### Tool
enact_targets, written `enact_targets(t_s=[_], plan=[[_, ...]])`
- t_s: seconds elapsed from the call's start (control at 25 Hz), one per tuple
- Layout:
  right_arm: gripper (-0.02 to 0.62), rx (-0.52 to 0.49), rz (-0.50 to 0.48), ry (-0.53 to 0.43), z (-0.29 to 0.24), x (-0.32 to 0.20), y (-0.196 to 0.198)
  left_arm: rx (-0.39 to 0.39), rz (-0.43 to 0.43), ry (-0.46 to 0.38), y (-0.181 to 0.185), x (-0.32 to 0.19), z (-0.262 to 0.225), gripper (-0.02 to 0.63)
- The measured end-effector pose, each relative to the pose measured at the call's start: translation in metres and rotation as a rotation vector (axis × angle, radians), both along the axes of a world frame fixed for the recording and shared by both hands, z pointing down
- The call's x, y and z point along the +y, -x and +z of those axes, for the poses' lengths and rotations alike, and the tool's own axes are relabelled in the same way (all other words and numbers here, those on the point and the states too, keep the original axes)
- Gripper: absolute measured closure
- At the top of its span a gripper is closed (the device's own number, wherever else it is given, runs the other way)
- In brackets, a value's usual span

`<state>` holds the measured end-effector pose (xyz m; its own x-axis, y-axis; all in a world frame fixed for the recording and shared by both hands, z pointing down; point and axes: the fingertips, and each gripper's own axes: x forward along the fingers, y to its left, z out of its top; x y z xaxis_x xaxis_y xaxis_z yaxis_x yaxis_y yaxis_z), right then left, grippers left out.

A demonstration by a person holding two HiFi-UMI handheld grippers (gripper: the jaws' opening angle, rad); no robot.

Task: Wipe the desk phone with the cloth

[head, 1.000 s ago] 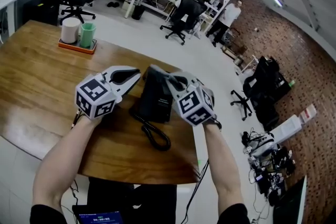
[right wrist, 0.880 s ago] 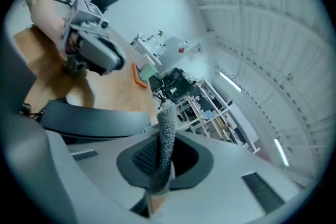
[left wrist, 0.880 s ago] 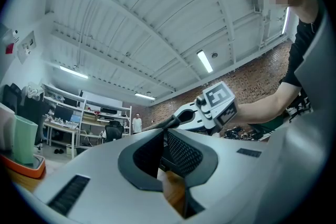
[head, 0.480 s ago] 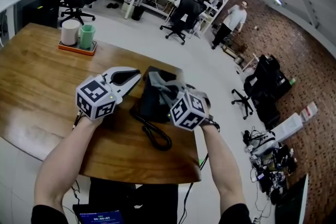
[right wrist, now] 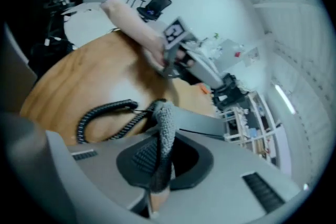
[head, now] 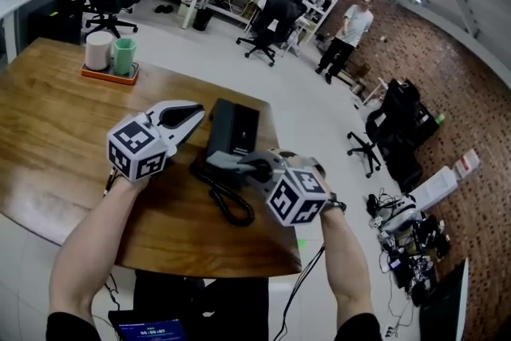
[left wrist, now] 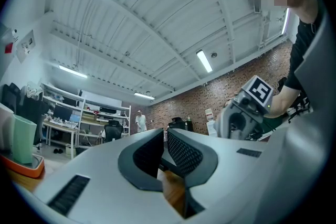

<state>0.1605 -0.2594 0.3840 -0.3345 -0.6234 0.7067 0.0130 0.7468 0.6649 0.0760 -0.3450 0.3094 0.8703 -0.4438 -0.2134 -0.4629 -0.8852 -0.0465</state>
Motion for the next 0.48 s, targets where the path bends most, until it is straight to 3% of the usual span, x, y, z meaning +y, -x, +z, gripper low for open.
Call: enact_targets(t_s=[0.12,0.24,0.32,0.48], plan=[[0.569,-0.19,0.218,-0.196,-0.048,-0.07,-0.02,0.001,0.002,-0.002,0.002,-0.001,0.001,0.589],[0.569,-0.314,0.372,-0.309,-0.077,-0.12,-0.034,0.0,0.003,-0.007,0.003,0.0,-0.001,0.589],[0.569,-0.292,0.415,-0.339,-0.074,-0.142,-0.042,0.003,0.001,-0.006,0.003,0.001,-0.001,0.589],[0.569,-0.196,0.424,-0.295,-0.044,-0.156,-0.05,0.007,0.002,-0.005,0.003,-0.002,-0.001,0.589]])
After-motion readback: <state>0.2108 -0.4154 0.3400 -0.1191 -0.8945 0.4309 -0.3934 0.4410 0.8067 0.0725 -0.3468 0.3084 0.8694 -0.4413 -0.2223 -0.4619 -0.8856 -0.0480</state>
